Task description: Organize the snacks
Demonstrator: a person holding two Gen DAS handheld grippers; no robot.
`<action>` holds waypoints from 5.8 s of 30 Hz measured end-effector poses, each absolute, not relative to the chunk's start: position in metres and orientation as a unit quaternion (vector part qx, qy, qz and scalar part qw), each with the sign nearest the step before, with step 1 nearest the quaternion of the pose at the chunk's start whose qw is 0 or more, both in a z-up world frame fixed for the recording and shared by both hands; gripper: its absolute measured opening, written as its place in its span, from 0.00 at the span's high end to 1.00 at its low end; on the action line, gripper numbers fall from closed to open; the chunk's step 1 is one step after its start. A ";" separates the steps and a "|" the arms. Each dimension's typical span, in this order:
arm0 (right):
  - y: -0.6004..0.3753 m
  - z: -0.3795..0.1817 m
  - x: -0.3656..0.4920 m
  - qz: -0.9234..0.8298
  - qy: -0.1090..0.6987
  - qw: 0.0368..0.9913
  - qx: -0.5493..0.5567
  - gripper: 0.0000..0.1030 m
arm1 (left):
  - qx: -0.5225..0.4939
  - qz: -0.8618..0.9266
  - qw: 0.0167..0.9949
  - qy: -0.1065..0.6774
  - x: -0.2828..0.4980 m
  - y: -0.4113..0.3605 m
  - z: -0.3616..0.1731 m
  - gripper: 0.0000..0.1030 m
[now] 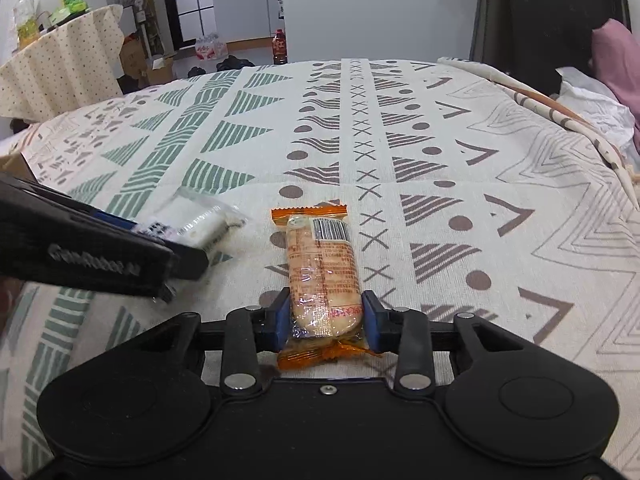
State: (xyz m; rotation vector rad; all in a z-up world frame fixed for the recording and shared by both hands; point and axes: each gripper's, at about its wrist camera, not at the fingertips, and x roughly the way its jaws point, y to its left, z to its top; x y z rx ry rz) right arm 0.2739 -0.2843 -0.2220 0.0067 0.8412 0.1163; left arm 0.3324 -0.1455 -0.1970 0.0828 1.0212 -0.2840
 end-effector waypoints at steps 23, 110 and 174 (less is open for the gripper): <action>-0.237 -0.108 0.210 0.087 0.320 0.943 -0.017 0.66 | 0.007 -0.070 0.900 0.429 0.247 -0.077 -0.101 0.54; -0.098 -0.094 0.219 0.180 0.356 0.916 -0.049 0.49 | -0.100 0.054 0.895 0.431 0.239 0.091 -0.079 0.11; -0.221 0.003 0.032 0.088 0.306 0.939 0.128 0.00 | -0.030 0.022 0.931 0.363 0.003 0.040 0.047 0.00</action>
